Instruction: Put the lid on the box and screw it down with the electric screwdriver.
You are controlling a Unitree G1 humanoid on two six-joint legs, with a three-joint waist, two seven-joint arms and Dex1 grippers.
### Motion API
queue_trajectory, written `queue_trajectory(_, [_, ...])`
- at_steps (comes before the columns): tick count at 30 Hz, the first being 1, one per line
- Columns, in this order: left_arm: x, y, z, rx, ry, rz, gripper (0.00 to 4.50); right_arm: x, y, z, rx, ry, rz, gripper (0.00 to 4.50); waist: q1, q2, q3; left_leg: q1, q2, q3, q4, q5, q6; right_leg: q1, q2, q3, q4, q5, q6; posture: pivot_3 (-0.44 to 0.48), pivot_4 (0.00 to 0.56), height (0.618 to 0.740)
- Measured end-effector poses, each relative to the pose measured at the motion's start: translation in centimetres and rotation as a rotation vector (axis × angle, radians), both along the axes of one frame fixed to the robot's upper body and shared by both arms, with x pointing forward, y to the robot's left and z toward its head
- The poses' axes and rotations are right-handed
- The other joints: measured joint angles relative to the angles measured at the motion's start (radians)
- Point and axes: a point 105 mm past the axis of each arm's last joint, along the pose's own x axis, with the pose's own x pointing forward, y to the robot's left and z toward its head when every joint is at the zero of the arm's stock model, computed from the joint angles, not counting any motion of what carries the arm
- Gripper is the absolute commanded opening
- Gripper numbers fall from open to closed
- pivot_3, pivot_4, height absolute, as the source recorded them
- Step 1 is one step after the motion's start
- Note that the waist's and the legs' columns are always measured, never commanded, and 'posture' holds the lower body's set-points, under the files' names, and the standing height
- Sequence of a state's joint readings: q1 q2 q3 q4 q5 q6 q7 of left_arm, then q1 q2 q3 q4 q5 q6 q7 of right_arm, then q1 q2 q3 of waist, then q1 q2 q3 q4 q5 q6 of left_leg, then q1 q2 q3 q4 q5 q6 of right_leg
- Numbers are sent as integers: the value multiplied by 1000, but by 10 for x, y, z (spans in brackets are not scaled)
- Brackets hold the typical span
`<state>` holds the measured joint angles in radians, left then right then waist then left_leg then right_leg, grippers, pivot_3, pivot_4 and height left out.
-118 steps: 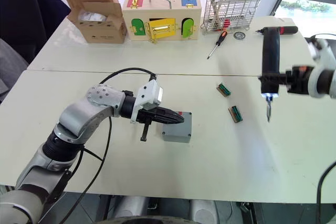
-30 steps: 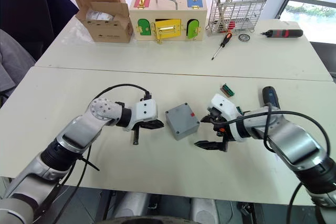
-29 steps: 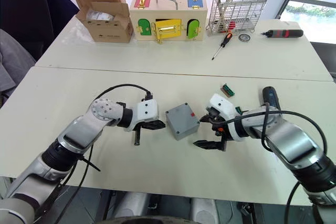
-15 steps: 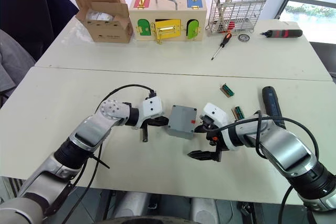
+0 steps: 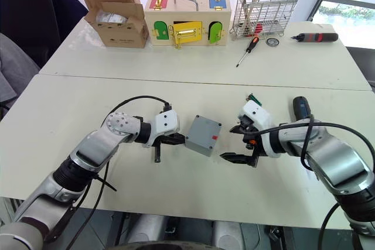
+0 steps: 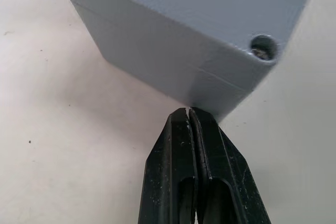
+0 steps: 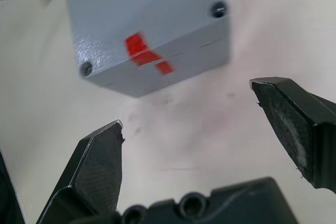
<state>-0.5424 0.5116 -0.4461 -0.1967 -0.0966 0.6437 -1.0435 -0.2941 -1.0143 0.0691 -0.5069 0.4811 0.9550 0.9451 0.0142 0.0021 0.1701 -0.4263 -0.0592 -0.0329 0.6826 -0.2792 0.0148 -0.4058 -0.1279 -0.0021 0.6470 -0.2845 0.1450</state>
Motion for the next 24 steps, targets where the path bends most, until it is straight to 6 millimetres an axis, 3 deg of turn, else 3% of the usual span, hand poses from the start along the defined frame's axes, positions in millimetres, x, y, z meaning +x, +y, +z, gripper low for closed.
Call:
queue_trajectory(7, [0, -7, 3, -33, -2, -3, 0, 30, -40, 31, 56, -95, -165, 4468, -2, 0, 0, 0, -1, 1, 0, 0, 0, 0, -1, 0, 0, 0, 0, 0, 150, 735])
queue_trajectory(12, [8, 20, 6, 49, -31, 37, 0, 78, -56, 46, 169, -276, -350, 4468, -11, 0, 0, 0, 0, 1, -1, 0, -1, -1, 0, 0, 0, 0, 0, 0, 150, 735])
queue_trajectory(14, [17, 27, 24, 9, -60, 71, 0, 93, -57, 43, 219, -308, -412, 4468, -9, 0, 0, 0, 0, 2, -2, 1, -1, -2, 0, 0, 0, 0, 0, 0, 150, 735])
queue_trajectory(18, [29, 31, 80, -218, -82, 138, 0, 110, -52, 26, 274, -312, -460, 4468, -2, 0, 0, -1, -1, 0, -1, 1, -1, -1, -1, 0, 1, 0, 0, 0, 150, 735])
queue_trajectory(20, [26, 29, 92, -283, -68, 133, 0, 115, -56, 19, 275, -315, -489, 4468, -3, 0, 0, 0, -2, 1, -1, 1, -1, 0, -2, 0, 1, 0, 0, 0, 150, 735])
queue_trajectory(24, [18, 23, 92, -316, -26, 128, 0, 122, -64, 8, 279, -323, -542, 4468, -8, 0, 0, 0, -2, 1, -1, 1, -1, 0, -2, 0, 1, 0, 0, 0, 150, 735])
